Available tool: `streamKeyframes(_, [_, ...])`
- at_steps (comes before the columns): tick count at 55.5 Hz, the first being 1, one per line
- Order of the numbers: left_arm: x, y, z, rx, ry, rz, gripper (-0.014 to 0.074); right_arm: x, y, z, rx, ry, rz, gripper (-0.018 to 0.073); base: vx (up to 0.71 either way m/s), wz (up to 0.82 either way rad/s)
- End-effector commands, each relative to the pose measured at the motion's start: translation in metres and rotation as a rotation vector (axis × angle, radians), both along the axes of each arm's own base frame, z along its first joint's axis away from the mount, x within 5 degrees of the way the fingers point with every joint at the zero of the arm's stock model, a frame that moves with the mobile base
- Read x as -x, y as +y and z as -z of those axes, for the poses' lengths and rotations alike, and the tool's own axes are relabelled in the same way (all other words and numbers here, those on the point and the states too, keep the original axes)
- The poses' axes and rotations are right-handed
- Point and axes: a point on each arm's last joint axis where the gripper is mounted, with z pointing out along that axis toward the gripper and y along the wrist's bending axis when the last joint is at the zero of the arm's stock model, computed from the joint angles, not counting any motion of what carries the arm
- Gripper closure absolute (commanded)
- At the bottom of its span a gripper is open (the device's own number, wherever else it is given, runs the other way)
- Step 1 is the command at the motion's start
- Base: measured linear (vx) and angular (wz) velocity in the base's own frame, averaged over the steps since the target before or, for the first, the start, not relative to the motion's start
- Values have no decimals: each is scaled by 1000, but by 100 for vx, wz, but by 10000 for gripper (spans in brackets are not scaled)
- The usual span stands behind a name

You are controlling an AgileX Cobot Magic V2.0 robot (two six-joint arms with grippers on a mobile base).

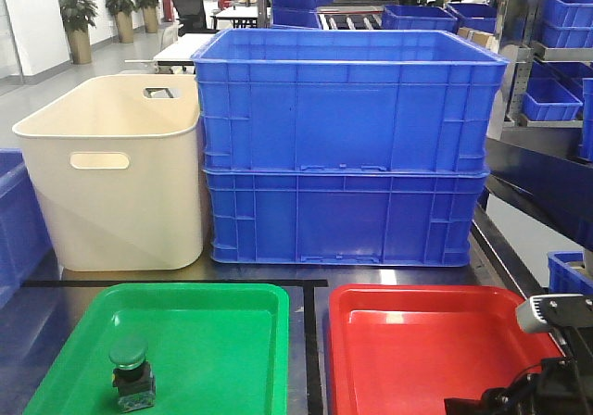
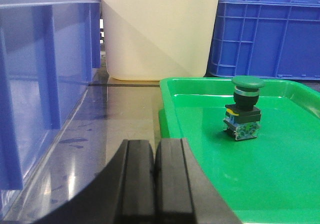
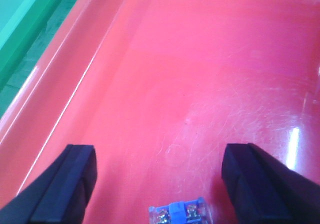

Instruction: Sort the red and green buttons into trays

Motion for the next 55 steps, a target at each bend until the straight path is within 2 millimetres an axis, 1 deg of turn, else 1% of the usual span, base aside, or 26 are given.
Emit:
streamKeyframes(1, [2, 1, -14, 12, -101, -8, 602, -4, -2, -15, -11, -68, 23, -3, 0, 0])
streamKeyframes(4, [2, 1, -14, 12, -101, -8, 602, -2, -1, -18, -18, -74, 23, -3, 0, 0])
streamKeyframes(9, [2, 1, -14, 12, -101, -8, 602, 4, -1, -28, -19, -116, 28, -3, 0, 0])
streamKeyframes(14, [2, 1, -14, 12, -101, -8, 602, 15, -1, -45, -31, -184, 39, 8, 0, 0])
streamKeyframes(21, [2, 1, -14, 12, -101, -8, 602, 35, -3, -70, -13, -312, 62, 55, 0, 0])
streamKeyframes(27, [2, 1, -14, 12, -101, -8, 602, 59, -6, -91, 22, -413, 85, 130, 0, 0])
streamKeyframes(29, [2, 1, -14, 12, -101, -8, 602, 70, -7, -98, 43, -444, 96, 160, 0, 0])
streamKeyframes(32, [2, 1, -14, 12, -101, -8, 602, 85, -10, -105, 69, -479, 126, 220, 0, 0])
streamKeyframes(37, [2, 1, -14, 12, -101, -8, 602, 108, -17, -112, 132, -516, 179, 314, 0, 0])
streamKeyframes(40, [2, 1, -14, 12, -101, -8, 602, 120, -22, -110, 166, -530, 225, 374, 0, 0])
streamKeyframes(44, [2, 1, -14, 12, -101, -8, 602, 138, -28, -101, 203, -572, 294, 446, 0, 0])
streamKeyframes(49, [2, 1, -14, 12, -101, -8, 602, 160, -34, -85, 208, -651, 379, 538, 0, 0])
streamKeyframes(51, [2, 1, -14, 12, -101, -8, 602, 166, -36, -74, 219, -673, 402, 572, 0, 0])
streamKeyframes(55, [2, 1, -14, 12, -101, -8, 602, 178, -39, -58, 239, -742, 429, 574, 0, 0])
